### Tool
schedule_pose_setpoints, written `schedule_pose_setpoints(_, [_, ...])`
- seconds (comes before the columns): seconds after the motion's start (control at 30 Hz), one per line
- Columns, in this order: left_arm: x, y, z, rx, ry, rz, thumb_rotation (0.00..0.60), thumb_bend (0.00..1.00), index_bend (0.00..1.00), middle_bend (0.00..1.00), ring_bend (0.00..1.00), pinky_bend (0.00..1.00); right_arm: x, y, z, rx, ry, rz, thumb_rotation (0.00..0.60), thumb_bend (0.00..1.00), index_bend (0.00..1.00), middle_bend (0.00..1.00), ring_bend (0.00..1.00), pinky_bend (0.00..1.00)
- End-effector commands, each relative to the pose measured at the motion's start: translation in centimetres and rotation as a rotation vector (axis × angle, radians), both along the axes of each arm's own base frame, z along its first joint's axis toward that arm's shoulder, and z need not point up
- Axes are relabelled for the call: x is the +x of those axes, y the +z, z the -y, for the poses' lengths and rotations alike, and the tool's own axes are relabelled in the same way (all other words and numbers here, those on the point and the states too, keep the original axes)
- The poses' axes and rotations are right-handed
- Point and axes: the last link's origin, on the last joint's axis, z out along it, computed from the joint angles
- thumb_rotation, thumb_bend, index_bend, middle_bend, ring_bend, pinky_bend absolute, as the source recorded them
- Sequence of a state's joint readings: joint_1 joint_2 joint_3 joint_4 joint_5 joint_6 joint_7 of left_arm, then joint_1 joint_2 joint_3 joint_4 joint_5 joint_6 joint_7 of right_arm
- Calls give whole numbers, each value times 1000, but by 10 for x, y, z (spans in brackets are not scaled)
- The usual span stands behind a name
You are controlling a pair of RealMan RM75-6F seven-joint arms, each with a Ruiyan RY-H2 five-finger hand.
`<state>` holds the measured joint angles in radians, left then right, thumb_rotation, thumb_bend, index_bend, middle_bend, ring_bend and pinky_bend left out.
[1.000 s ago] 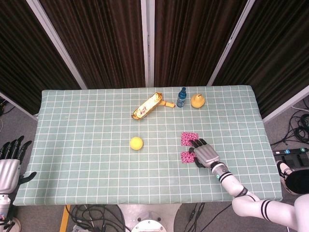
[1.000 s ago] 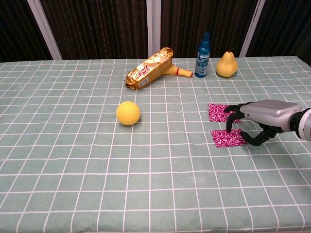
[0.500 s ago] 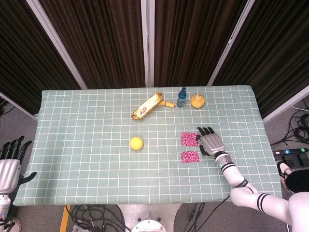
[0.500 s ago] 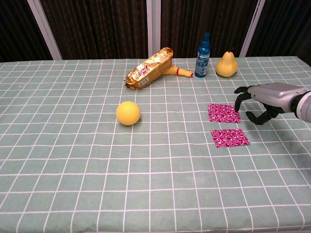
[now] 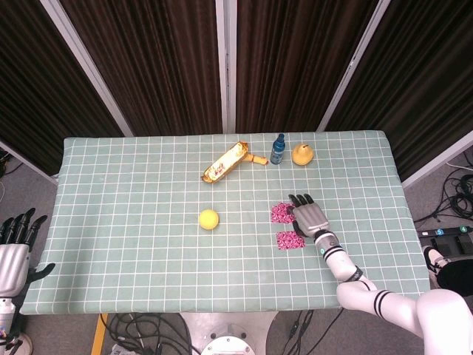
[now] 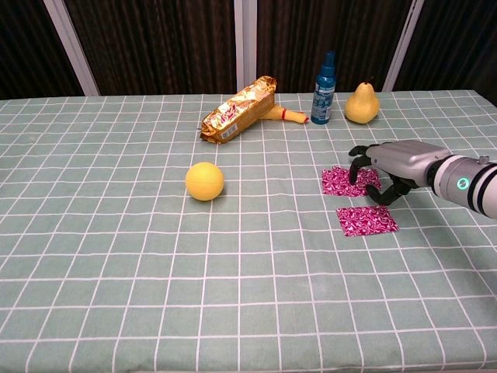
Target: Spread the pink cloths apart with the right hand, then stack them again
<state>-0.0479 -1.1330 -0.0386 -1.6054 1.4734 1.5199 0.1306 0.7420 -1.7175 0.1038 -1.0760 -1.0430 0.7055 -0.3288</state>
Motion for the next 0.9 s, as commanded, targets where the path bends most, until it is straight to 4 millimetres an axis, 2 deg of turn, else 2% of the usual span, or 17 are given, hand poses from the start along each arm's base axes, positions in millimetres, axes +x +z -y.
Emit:
schedule_pose_setpoints(0.03, [-1,0,1,2,2,1,600,41,171,136,98,100,8,-6,-1,9,12,19,518,554,312,12,0,0])
schedule_pose_setpoints(0.3, [-2,2,2,7,5,1,600,41,171,136,98,100,27,-16,-5,29,52,61,519,549,312,12,0,0])
schedule_pose_setpoints(0.4, [-2,3,2,8,4,2,600,41,171,136,98,100,29,-6,-6,8,74,72,511,549,312,11,0,0])
schedule_pose_setpoints(0.67, [3,6,-2,15,-17,2,600,41,171,136,98,100,15,42,-4,-80,66,75,516,547,312,11,0,0])
schedule_pose_setpoints(0.77, [5,7,-4,12,-29,-1,600,41,170,136,98,101,10,49,-5,-87,55,58,515,546,312,13,0,0])
schedule_pose_setpoints(0.9, [5,6,-4,5,-31,-2,600,41,171,136,98,101,0,48,-7,-76,22,38,514,546,312,11,0,0])
